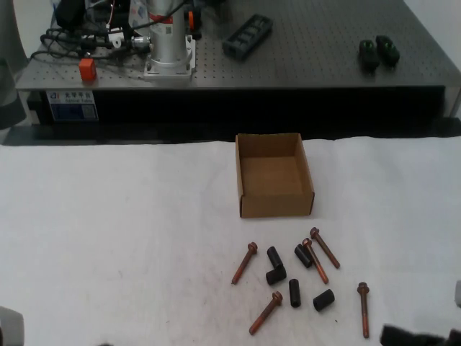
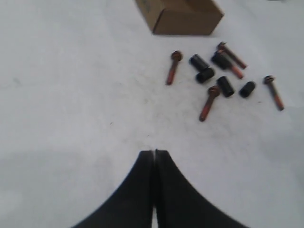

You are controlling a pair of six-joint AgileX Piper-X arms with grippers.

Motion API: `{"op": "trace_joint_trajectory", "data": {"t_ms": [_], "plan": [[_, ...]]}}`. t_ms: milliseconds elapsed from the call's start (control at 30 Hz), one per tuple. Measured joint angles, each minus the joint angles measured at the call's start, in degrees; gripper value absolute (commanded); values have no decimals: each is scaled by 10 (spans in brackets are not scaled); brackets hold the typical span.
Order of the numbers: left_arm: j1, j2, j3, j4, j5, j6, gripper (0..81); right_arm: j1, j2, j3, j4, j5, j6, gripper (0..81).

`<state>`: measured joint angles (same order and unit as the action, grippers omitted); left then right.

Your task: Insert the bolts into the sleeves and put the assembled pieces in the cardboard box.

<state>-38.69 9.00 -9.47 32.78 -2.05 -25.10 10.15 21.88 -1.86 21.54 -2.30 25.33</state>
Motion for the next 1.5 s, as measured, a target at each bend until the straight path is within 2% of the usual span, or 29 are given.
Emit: {"op": "trace_joint_trajectory", "data": {"t_ms": [67, 133, 200, 300, 333, 367, 467, 733, 1067, 1367, 1433, 1500], "plan": [[0, 12, 2, -44, 17, -1, 42, 0, 3, 0, -70, -48, 21, 149], [0, 52, 3, -122, 25, 7, 129, 0, 19, -5, -139, -78, 35, 198], [0, 76, 3, -156, 28, 22, 250, 0, 49, -34, -171, -78, 40, 198], [0, 142, 1, -220, 30, 37, 387, 0, 103, -102, -160, -67, 7, 198], [0, 147, 0, -220, 30, 37, 404, 0, 198, -163, -115, -60, -33, 198], [0, 169, -5, -228, 30, 39, 405, 0, 326, -258, -14, -35, -86, 198], [0, 247, -32, -241, 32, 43, 405, -3, 444, -348, 103, 11, -125, 198], [0, 371, -108, -250, 46, 90, 405, -25, 632, -455, 241, 56, -149, 198], [0, 384, -120, -250, 71, 105, 405, -27, 711, -464, 234, 60, -149, 198], [0, 384, -120, -250, 73, 116, 398, -31, 732, -465, 204, 63, -149, 194], [0, 384, -120, -250, 75, 116, 398, -32, 738, -466, 201, 64, -149, 171], [0, 384, -120, -250, 75, 116, 398, -32, 740, -467, 201, 64, -149, 114]]}}
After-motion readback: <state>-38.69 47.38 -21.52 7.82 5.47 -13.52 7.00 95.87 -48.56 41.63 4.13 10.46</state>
